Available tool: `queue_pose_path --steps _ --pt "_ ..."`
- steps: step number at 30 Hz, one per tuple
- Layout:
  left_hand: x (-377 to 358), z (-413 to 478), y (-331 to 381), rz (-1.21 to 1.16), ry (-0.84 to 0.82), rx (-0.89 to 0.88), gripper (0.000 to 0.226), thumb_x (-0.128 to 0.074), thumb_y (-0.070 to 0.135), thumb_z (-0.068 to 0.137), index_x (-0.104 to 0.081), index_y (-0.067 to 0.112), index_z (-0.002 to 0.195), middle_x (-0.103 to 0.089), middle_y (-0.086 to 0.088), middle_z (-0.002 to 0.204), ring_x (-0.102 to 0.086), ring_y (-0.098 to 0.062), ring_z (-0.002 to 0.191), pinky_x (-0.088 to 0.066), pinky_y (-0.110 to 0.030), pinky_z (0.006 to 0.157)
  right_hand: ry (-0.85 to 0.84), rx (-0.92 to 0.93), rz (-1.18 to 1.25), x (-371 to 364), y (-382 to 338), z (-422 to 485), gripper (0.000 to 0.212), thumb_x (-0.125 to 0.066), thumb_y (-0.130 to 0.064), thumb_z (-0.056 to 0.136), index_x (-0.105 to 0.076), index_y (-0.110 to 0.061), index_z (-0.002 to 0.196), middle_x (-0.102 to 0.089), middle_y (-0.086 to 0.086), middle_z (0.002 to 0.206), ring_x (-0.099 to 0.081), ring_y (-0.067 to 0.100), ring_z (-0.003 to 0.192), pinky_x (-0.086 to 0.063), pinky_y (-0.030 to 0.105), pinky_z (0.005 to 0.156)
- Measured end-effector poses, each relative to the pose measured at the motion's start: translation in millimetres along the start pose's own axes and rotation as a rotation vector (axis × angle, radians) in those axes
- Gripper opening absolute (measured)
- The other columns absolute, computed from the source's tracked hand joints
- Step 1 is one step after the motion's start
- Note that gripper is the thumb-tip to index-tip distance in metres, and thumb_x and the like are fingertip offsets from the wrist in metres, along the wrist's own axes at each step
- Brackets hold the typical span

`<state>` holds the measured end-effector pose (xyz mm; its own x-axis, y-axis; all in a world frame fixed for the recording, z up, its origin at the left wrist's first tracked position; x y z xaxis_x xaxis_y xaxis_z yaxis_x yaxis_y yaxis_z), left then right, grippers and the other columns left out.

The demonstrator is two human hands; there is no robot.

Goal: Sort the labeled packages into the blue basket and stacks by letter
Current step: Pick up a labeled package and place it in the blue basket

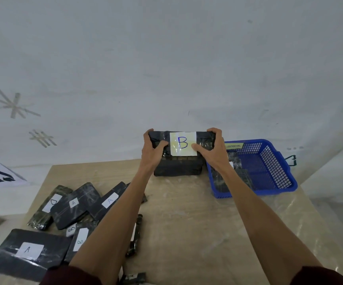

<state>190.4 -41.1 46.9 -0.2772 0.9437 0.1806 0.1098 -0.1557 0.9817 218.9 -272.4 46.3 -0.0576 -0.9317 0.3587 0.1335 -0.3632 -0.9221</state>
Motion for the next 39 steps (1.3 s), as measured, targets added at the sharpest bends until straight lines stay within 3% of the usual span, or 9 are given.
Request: queue_pose_path --steps 6,10,13,17,20,26,31,34,39 --pt "12 3 2 -0.035 -0.034 -0.003 0.050 -0.057 0.013 0.100 -0.034 0.025 0.143 -0.059 0.000 0.121 -0.060 -0.021 0.112 -0.053 -0.043 0.098 -0.132 -0.101 0.171 -4 -1 1 0.044 -0.057 -0.022 0.095 -0.040 -0.044 0.129 -0.048 0.011 0.125 -0.059 0.033 0.113 -0.055 0.059 0.090" --pt "11 -1 6 -0.058 -0.042 -0.028 0.043 -0.047 0.011 0.104 -0.034 0.025 0.143 -0.056 0.010 0.113 -0.059 -0.009 0.099 -0.052 -0.036 0.093 -0.148 -0.128 0.148 -5 4 -1 0.049 -0.054 -0.022 0.093 -0.040 -0.058 0.124 -0.047 0.013 0.124 -0.055 0.038 0.113 -0.053 0.062 0.092" --pt "13 -3 4 -0.077 -0.048 -0.029 0.046 -0.046 0.008 0.105 -0.031 0.023 0.146 -0.055 0.003 0.121 -0.059 -0.008 0.100 -0.054 -0.024 0.085 -0.127 -0.222 0.248 -4 7 -1 0.064 -0.054 -0.016 0.100 -0.024 -0.049 0.145 -0.053 0.012 0.122 -0.062 0.032 0.105 -0.054 0.053 0.095" --pt "13 -7 6 -0.107 -0.086 -0.040 0.053 -0.046 0.004 0.105 -0.025 0.021 0.150 -0.057 0.002 0.120 -0.062 0.003 0.094 -0.053 -0.015 0.076 -0.100 -0.553 0.372 -6 15 -2 0.053 -0.046 -0.051 0.102 -0.031 -0.029 0.147 -0.051 0.007 0.137 -0.057 0.026 0.113 -0.057 0.049 0.084" --pt "13 -6 7 -0.093 -0.086 -0.032 0.049 -0.048 0.005 0.104 -0.031 0.013 0.150 -0.056 -0.008 0.134 -0.061 -0.010 0.110 -0.052 -0.012 0.077 -0.129 -0.676 0.415 -11 15 -5 0.053 -0.049 -0.063 0.096 -0.040 -0.030 0.136 -0.044 0.004 0.136 -0.048 0.033 0.123 -0.059 0.055 0.076" --pt "11 -8 4 -0.164 -0.043 0.208 0.038 -0.052 0.034 0.103 -0.036 0.020 0.134 -0.058 -0.003 0.117 -0.059 -0.011 0.095 -0.054 -0.034 0.077 -0.076 -0.542 0.457 -10 7 0 0.021 -0.056 -0.035 0.099 -0.048 -0.022 0.113 -0.058 0.007 0.112 -0.060 0.023 0.102 -0.059 0.044 0.071" --pt "19 -6 -7 -0.239 0.060 0.263 0.040 -0.073 0.036 0.090 -0.055 0.017 0.120 -0.067 -0.003 0.111 -0.067 -0.022 0.102 -0.056 -0.033 0.072 -0.154 -0.450 0.409 -13 8 1 0.008 -0.055 -0.026 0.098 -0.049 -0.023 0.093 -0.058 0.005 0.097 -0.061 0.022 0.096 -0.054 0.039 0.075" --pt "22 -3 -8 -0.229 0.056 0.174 0.037 -0.080 0.029 0.085 -0.058 0.017 0.111 -0.069 -0.003 0.105 -0.069 -0.023 0.102 -0.060 -0.038 0.082 -0.197 -0.525 0.327 -13 13 -2 0.009 -0.056 -0.032 0.096 -0.051 -0.025 0.098 -0.060 0.007 0.113 -0.058 0.026 0.110 -0.054 0.051 0.091" --pt "24 -2 -7 -0.162 0.029 0.084 0.038 -0.082 0.030 0.083 -0.055 0.016 0.106 -0.066 -0.004 0.102 -0.067 -0.022 0.098 -0.058 -0.036 0.081 -0.221 -0.589 0.399 -15 16 -3 0.018 -0.066 -0.027 0.092 -0.055 -0.020 0.105 -0.057 0.011 0.123 -0.059 0.029 0.114 -0.062 0.049 0.074"
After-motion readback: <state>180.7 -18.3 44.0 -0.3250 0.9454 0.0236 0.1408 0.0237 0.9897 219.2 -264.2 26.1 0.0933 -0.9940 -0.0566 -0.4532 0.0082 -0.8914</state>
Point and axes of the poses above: each hand's wrist, its own z-axis towards the middle knuckle, its own x-axis out of the back of the hand, y = z × x, the point moved 6 cm from there along z, towards the middle knuckle
